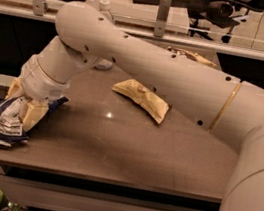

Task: Pick blue chip bag

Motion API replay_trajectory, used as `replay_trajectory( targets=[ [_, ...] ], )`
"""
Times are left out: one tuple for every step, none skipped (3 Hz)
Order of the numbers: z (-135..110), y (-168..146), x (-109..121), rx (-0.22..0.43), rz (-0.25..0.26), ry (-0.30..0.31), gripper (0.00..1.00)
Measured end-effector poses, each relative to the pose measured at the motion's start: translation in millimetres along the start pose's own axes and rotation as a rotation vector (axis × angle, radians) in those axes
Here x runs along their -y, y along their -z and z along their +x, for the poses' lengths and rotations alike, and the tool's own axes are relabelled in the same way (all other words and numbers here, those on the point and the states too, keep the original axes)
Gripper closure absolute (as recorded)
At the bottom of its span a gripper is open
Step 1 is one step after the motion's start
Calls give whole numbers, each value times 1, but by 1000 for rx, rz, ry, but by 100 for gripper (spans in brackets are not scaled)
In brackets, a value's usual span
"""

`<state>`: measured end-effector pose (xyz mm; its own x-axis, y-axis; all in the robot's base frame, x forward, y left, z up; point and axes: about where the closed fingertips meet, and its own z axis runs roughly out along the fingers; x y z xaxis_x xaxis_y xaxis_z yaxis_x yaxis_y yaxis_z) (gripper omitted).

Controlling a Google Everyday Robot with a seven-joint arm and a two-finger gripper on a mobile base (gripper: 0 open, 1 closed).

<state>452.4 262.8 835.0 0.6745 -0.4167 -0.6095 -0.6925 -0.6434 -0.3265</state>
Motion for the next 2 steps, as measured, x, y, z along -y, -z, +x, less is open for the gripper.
replay_trajectory(
  targets=[
    [-1,0,0,3,1,5,100],
    [-10,24,4,15,37,56,100]
  ],
)
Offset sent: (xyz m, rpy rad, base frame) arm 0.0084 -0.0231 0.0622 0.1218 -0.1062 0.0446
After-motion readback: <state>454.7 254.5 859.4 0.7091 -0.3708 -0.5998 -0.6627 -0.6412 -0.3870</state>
